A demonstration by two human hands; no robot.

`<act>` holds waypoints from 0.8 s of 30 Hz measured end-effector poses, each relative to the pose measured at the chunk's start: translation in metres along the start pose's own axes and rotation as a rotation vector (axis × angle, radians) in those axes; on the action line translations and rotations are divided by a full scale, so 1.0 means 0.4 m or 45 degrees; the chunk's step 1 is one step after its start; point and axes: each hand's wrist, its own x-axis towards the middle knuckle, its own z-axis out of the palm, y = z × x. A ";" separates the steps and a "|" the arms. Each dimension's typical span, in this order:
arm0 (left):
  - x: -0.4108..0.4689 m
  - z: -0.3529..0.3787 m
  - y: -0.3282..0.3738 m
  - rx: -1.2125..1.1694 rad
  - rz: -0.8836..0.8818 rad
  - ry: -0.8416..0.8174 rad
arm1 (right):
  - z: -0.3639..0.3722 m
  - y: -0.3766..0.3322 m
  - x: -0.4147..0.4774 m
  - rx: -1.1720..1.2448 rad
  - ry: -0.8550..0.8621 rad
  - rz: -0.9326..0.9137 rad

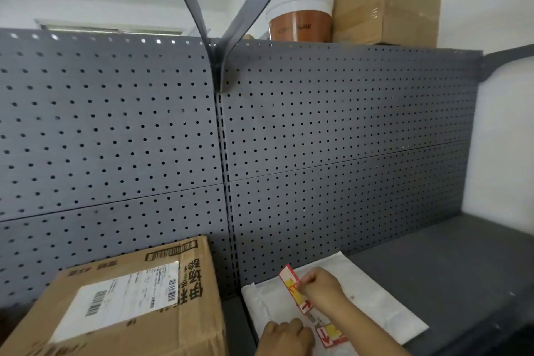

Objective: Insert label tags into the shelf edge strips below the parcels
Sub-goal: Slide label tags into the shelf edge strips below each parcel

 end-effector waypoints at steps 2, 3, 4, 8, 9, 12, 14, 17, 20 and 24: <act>-0.035 0.021 0.006 0.018 0.013 0.096 | -0.010 0.007 -0.043 0.059 0.044 -0.041; -0.054 0.023 0.015 0.033 0.017 0.153 | -0.014 0.011 -0.063 0.080 0.062 -0.065; -0.073 0.017 0.022 0.009 0.030 0.211 | -0.018 0.017 -0.082 0.095 0.082 -0.083; -0.113 0.023 0.029 -0.062 0.083 0.293 | -0.028 0.045 -0.150 0.183 0.184 -0.102; -0.124 0.018 0.031 -0.086 0.101 0.300 | -0.028 0.052 -0.167 0.210 0.198 -0.100; -0.178 -0.001 0.048 -0.134 0.121 0.370 | -0.022 0.067 -0.223 0.198 0.167 -0.119; -0.217 0.001 0.048 -0.114 0.129 0.394 | -0.014 0.076 -0.255 0.127 0.144 -0.158; -0.276 0.014 0.036 -0.144 0.140 0.449 | -0.005 0.075 -0.304 0.098 0.133 -0.214; -0.342 0.037 0.015 -0.094 0.088 0.535 | 0.012 0.073 -0.359 0.090 0.125 -0.258; -0.466 0.057 -0.004 -0.102 -0.094 0.514 | 0.044 0.064 -0.440 0.054 0.086 -0.361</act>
